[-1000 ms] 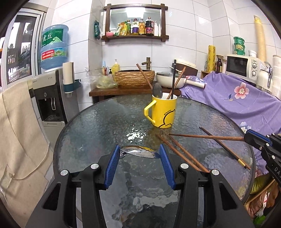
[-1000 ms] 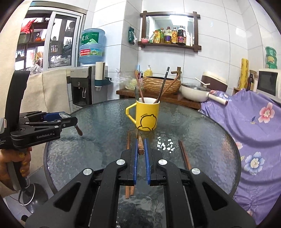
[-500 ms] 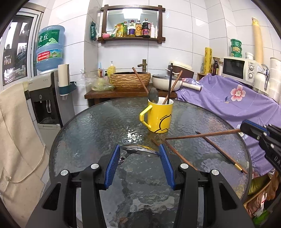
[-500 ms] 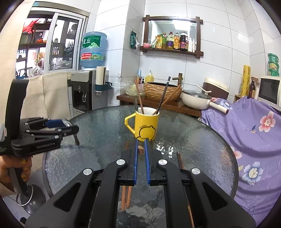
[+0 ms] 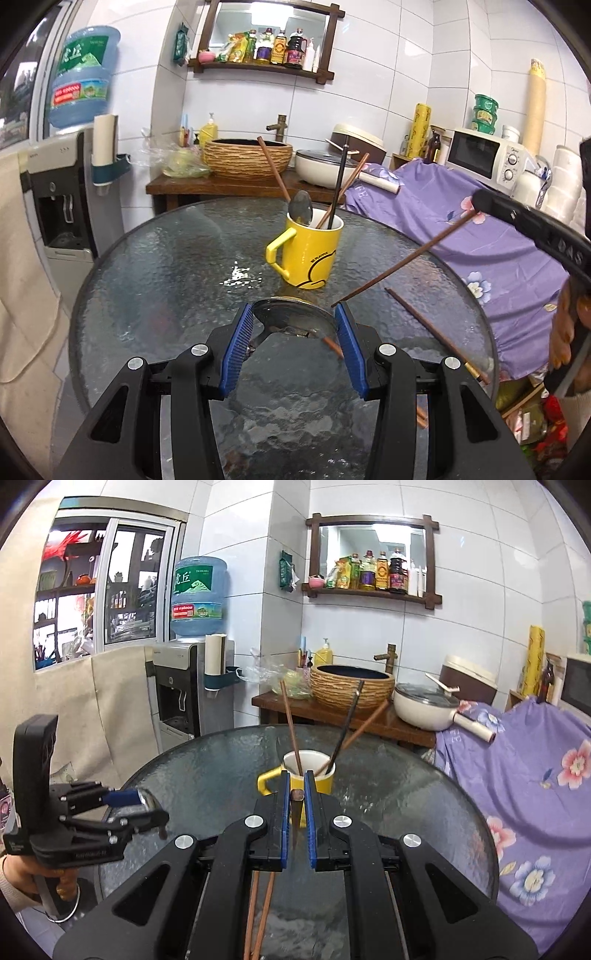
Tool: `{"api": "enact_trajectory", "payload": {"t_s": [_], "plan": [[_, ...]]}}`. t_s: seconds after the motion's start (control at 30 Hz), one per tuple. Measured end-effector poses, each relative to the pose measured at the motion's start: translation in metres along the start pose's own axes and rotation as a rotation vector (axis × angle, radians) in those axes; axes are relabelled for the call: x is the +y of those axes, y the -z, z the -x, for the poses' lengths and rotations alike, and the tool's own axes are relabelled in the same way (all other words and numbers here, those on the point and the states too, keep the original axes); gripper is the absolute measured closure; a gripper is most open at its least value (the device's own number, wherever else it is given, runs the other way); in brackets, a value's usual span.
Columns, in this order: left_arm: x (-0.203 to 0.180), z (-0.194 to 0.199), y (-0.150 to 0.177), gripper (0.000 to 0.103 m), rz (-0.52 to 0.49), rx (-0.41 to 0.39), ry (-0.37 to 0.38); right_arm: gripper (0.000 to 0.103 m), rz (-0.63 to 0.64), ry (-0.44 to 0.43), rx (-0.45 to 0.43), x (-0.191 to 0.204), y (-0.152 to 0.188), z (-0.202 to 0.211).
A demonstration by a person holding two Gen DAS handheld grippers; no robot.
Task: Organize utensils
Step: 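Lift the ladle and wooden chopsticks and carry them over the yellow mug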
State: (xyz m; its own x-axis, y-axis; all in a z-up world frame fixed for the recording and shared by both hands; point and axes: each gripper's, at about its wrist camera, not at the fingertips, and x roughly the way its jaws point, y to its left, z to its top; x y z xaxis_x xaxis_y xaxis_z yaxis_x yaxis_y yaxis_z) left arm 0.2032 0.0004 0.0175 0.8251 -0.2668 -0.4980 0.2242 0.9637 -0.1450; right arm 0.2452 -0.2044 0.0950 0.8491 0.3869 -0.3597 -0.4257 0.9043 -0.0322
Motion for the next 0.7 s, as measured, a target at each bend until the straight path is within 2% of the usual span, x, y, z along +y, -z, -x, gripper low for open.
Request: {"api": "enact_trajectory", "payload": {"t_s": [0.3, 0.7], "plan": [[0.005, -0.010, -0.010, 0.058, 0.010, 0.019, 0.030, 0.095, 0.001, -0.035, 0.053, -0.005, -0.036, -0.028], [0.002, -0.012, -0.029, 0.058, -0.004, 0.003, 0.051, 0.095, 0.000, -0.044, 0.061, -0.008, -0.065, -0.032]]}}
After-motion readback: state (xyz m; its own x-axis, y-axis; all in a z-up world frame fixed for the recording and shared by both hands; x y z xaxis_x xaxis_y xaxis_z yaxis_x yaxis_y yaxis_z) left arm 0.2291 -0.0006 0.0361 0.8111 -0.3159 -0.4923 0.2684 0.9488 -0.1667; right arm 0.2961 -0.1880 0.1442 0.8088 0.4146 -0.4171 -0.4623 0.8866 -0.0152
